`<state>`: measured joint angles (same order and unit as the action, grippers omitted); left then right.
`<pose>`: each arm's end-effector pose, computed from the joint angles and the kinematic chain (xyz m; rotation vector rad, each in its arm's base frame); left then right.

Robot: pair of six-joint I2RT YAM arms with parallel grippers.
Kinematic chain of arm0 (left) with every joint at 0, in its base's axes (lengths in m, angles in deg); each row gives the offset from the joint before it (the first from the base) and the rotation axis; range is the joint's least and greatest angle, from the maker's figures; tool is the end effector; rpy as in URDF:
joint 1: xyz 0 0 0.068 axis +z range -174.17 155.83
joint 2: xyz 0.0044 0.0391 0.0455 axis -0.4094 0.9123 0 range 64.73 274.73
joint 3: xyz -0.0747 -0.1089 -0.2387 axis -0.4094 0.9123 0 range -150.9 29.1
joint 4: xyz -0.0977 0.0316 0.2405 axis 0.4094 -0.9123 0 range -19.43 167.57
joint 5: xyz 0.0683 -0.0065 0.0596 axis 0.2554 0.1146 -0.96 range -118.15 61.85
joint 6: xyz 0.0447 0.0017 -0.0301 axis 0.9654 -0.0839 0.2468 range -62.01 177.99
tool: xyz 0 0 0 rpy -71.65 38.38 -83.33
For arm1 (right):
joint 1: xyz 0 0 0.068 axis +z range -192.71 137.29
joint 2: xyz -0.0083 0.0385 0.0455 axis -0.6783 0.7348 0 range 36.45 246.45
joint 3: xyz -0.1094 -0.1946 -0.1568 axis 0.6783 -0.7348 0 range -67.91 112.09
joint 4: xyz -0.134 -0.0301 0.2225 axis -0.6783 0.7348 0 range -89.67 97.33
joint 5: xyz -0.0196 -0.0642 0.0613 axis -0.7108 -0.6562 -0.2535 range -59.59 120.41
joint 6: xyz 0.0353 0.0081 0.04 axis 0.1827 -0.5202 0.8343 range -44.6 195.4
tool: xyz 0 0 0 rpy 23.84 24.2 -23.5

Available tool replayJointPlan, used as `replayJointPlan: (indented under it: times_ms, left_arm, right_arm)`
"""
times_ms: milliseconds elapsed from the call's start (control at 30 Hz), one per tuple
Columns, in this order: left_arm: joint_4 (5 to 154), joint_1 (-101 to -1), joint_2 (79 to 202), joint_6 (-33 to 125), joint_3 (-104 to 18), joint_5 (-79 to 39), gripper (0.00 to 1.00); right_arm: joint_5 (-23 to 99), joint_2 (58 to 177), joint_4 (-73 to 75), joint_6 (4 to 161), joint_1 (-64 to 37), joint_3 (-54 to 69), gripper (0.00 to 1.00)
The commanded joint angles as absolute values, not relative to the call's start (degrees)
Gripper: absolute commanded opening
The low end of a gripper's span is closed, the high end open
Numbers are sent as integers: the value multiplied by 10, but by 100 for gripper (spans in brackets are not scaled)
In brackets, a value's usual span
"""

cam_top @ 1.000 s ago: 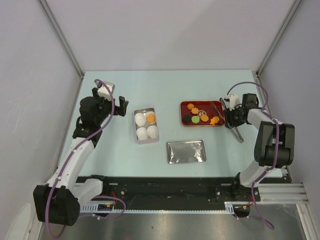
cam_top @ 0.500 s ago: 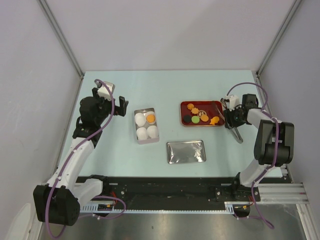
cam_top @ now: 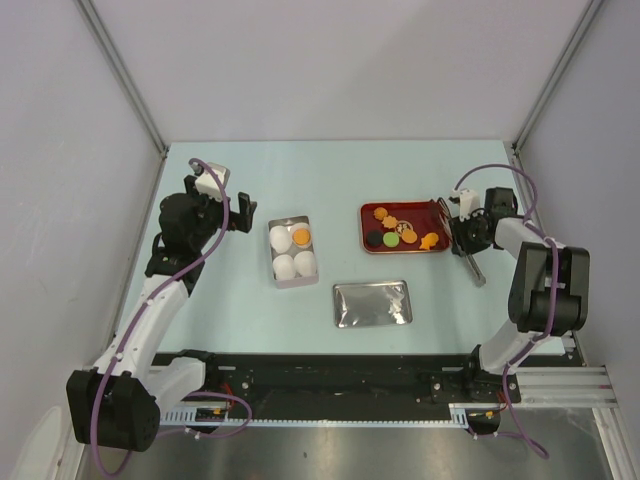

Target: Pack the cookies

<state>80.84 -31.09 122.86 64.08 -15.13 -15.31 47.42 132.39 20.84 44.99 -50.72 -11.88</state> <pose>0.2371 -0.0367 0.3170 0.3603 1.7189 -0.2073 0.3254 -0.0352 0.1709 -0.5958 2.4886 0.1390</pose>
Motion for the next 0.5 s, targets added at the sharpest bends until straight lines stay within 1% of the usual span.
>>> replayJointPlan:
  times_ms: [0,233,467]
  left_arm:
    - [818,-314,1228,647,-152,-139,100]
    - [818,-314,1228,646,-153,-138,100]
    - [817,-314,1226,647,-154,-138,100]
  right_arm:
    - [495,1259,215,460,-508,-117,41]
    - [499,1201,241,470,-501,-107,41]
    - [488,1144,263,486,-473,-95,41]
